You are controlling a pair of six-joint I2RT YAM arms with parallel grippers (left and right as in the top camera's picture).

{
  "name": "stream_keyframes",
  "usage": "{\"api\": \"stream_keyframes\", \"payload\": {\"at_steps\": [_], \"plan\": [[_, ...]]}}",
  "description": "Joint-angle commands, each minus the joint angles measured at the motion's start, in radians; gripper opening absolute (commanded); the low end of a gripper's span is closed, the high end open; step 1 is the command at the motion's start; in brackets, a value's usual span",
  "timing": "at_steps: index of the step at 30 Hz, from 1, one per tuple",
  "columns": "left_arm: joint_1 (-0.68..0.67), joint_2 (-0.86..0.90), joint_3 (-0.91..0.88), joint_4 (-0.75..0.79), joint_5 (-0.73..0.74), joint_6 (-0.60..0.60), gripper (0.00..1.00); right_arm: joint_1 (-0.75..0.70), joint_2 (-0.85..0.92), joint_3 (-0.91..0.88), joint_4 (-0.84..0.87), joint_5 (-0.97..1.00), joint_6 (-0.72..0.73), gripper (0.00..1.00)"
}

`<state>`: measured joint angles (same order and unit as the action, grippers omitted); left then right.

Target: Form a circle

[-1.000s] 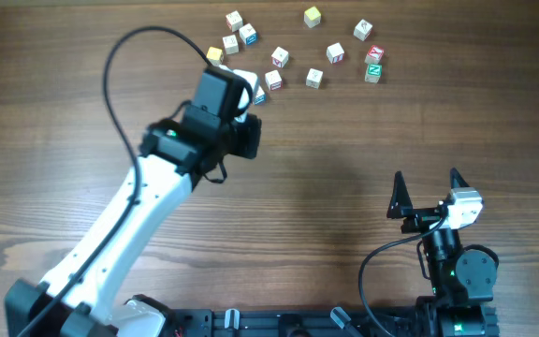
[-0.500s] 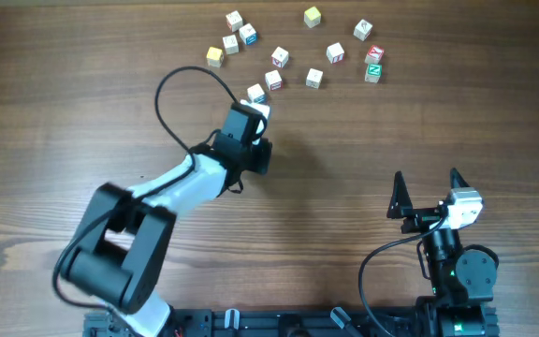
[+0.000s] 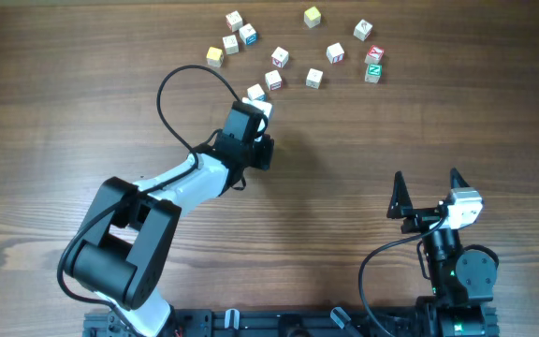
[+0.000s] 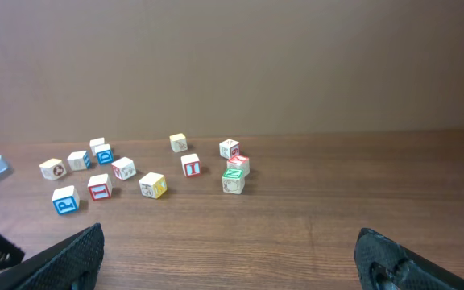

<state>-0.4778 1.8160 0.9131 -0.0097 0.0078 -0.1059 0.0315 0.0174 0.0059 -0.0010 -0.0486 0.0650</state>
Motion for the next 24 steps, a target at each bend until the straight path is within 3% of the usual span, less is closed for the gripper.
{"api": "stream_keyframes", "payload": {"at_steps": [1,12,17,24], "plan": [[-0.002,0.014,-0.007,0.018,-0.049,0.024,0.11,0.004,-0.007,0.0,0.002,-0.013,-0.013,1.0],[0.059,0.014,-0.007,0.011,-0.112,0.024,0.1,0.004,-0.007,0.0,0.002,-0.013,-0.012,0.99],[0.104,0.014,-0.007,-0.021,-0.016,0.072,0.1,0.004,-0.007,0.0,0.002,-0.013,-0.012,1.0],[0.107,0.014,-0.007,-0.029,0.047,0.128,0.22,0.004,-0.007,0.0,0.002,-0.013,-0.012,1.0]]}}
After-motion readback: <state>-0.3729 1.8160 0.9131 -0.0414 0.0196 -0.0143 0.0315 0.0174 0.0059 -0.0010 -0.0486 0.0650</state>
